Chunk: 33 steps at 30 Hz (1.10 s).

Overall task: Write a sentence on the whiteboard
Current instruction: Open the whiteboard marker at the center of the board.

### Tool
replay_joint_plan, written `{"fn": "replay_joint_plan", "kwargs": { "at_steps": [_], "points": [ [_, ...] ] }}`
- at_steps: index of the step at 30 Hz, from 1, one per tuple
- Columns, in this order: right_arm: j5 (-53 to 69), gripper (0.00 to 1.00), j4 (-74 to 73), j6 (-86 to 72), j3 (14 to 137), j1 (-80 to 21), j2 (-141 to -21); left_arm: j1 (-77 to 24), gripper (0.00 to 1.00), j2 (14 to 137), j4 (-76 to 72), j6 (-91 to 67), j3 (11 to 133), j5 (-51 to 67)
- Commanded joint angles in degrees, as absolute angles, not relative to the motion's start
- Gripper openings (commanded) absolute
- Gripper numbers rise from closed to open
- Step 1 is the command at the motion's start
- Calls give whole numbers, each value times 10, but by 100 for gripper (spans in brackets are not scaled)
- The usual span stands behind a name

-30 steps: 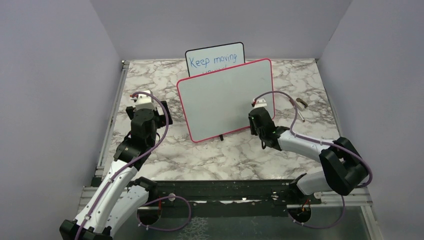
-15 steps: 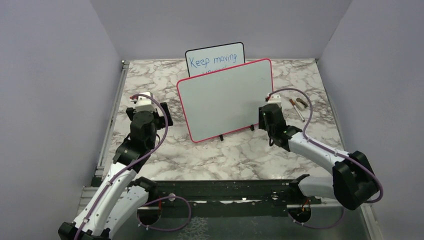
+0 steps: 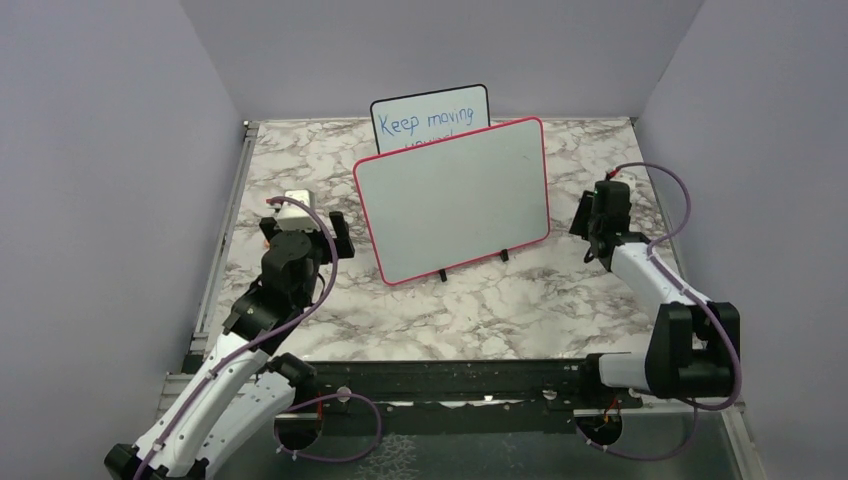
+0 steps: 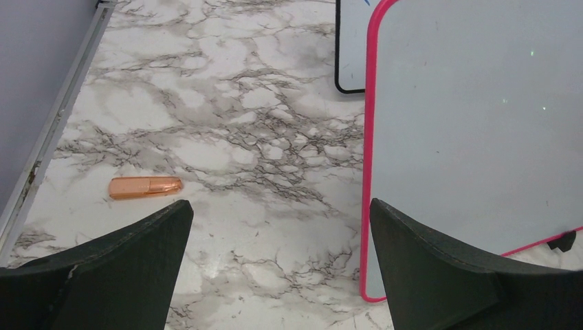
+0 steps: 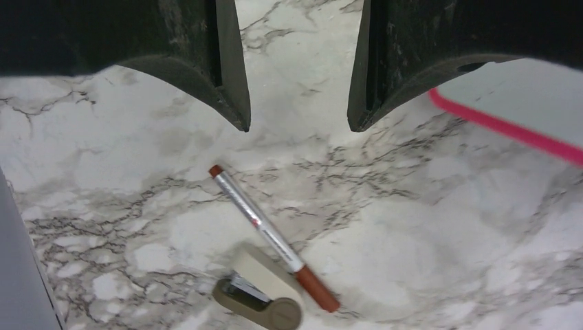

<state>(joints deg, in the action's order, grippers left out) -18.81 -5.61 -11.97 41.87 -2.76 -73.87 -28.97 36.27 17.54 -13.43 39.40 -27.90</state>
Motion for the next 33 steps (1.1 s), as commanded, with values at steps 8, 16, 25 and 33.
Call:
{"fn": "replay_joint_plan", "kwargs": {
  "at_steps": [8, 16, 25, 33],
  "points": [
    [-67, 60, -32, -101, 480, 92, -887, -340, 99, 353, 156, -121, 389, -315],
    [-35, 60, -49, -67, 550, 117, -972, -354, 99, 357, 153, -117, 386, -319],
    [10, 54, -93, -41, 597, 119, -1034, -354, 99, 359, 153, -117, 385, -318],
    [50, 27, -124, -40, 598, 118, -1045, -354, 99, 362, 149, -116, 386, -315]
  ]
}}
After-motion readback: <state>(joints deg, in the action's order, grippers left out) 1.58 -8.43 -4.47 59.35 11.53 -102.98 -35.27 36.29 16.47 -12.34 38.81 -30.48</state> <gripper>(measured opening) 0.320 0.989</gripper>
